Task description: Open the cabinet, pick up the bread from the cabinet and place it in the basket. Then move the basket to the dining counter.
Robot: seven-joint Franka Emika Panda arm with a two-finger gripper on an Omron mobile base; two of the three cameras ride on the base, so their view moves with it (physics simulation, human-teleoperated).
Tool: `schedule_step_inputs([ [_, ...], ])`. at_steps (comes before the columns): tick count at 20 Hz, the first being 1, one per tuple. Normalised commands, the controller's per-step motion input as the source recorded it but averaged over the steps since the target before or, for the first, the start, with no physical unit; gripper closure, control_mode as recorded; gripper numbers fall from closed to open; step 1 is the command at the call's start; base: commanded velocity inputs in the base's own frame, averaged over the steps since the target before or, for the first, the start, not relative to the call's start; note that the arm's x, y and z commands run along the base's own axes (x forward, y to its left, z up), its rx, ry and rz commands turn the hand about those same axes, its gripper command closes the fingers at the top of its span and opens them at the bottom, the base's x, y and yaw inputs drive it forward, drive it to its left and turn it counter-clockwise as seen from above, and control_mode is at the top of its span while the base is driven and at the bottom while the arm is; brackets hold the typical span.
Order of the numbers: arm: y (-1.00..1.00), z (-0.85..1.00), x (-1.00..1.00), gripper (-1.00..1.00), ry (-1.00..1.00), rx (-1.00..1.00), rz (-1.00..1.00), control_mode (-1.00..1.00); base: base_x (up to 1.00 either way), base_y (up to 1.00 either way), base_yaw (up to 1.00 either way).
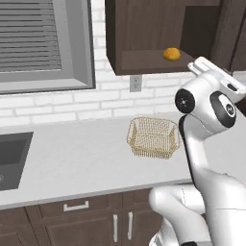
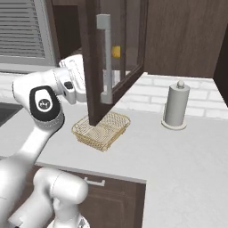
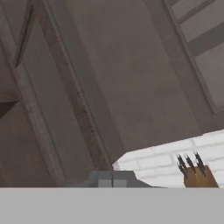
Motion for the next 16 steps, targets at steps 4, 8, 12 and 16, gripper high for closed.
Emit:
schedule_step_inputs([
  [4,-1.00,0.00,0.00,1.00,-0.14,0.05,-0.04,-1.00,0.00,0.00,0.00],
  [8,-0.63,0.00,0.10,1.00,-0.04,0.06,0.00,-1.00,0.00,0.00,0.00],
  [12,-0.04,0.00,0.12,1.00,0.01,0.02,0.00,-1.00,0.00,0.00,0.00],
  [16,0.25,0.59,-0.29,1.00,0.04,-0.04,0.09,-1.00,0.00,0.00,0.00],
])
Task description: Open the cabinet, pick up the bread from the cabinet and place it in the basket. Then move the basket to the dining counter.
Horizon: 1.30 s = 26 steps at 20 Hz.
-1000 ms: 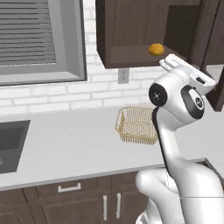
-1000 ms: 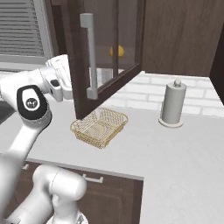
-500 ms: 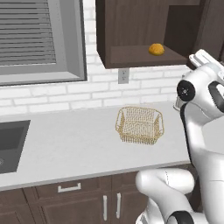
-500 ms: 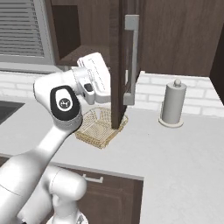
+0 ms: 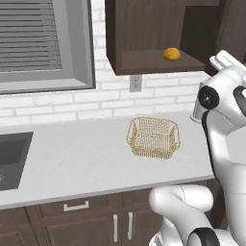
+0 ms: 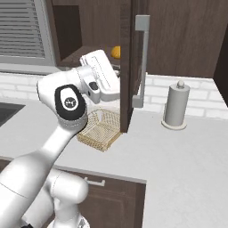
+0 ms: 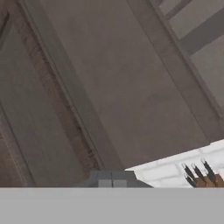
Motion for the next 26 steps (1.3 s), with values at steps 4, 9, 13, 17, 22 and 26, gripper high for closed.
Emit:
schedule_step_inputs([
  [4,0.68,0.62,-0.25,1.00,0.23,-0.08,0.19,-1.00,0.00,0.00,0.00],
  [9,0.98,0.43,-0.10,1.00,0.32,0.00,0.23,-1.00,0.00,0.00,0.00],
  [13,0.67,0.24,0.00,1.00,0.37,0.02,0.24,-1.00,0.00,0.00,0.00],
  [17,0.11,0.04,0.00,1.00,0.27,0.01,0.18,-1.00,0.00,0.00,0.00],
  [22,0.23,-0.26,0.19,1.00,0.17,0.03,0.09,-1.00,0.00,0.00,0.00],
  [26,0.14,-0.24,0.59,-1.00,0.16,0.00,0.09,-1.00,0.00,0.00,0.00],
])
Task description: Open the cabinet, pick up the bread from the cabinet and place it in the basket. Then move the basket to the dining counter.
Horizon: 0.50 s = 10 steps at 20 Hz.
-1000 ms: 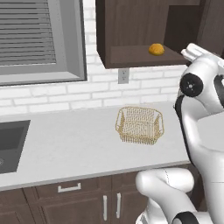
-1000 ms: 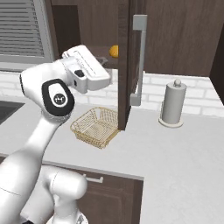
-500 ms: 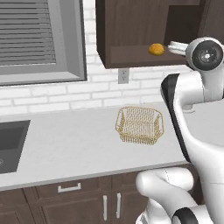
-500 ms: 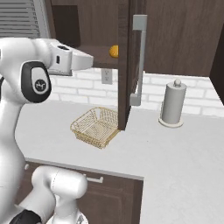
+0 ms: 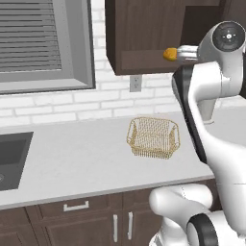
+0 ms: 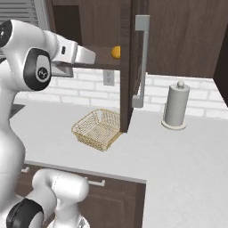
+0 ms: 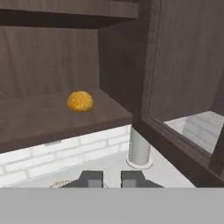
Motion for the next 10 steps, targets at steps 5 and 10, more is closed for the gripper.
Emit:
schedule_step_inputs([
  [5,0.00,-0.01,0.52,-1.00,0.13,0.01,0.13,-1.00,0.00,0.00,0.00],
  [10,0.00,-0.02,0.39,-1.00,0.00,0.00,0.14,-1.00,0.00,0.00,0.00],
])
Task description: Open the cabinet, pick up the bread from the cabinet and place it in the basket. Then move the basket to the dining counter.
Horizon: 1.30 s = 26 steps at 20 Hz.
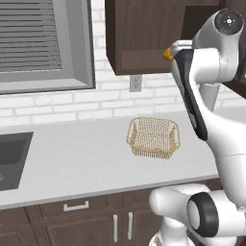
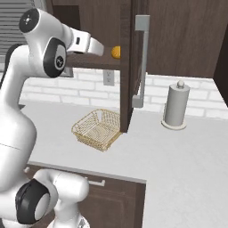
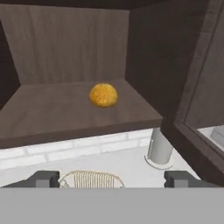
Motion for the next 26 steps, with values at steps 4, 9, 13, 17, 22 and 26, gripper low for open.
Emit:
schedule_step_inputs([
  [4,-0.12,-0.06,0.41,-1.00,0.00,0.00,0.09,-1.00,0.00,0.00,0.00],
  [9,-0.17,-0.09,0.44,-1.00,0.00,0.00,0.05,-1.00,0.00,0.00,0.00],
  [13,-0.11,-0.08,0.53,-1.00,0.01,0.00,0.00,-1.00,0.00,0.00,0.00],
  [17,-0.11,-0.10,0.53,-1.00,0.03,0.00,0.00,-1.00,0.00,0.00,0.00],
  [22,-0.08,-0.07,0.51,-1.00,0.02,0.00,0.00,-1.00,0.00,0.00,0.00],
  [26,-0.11,-0.01,0.51,-1.00,0.02,0.01,0.01,-1.00,0.00,0.00,0.00],
])
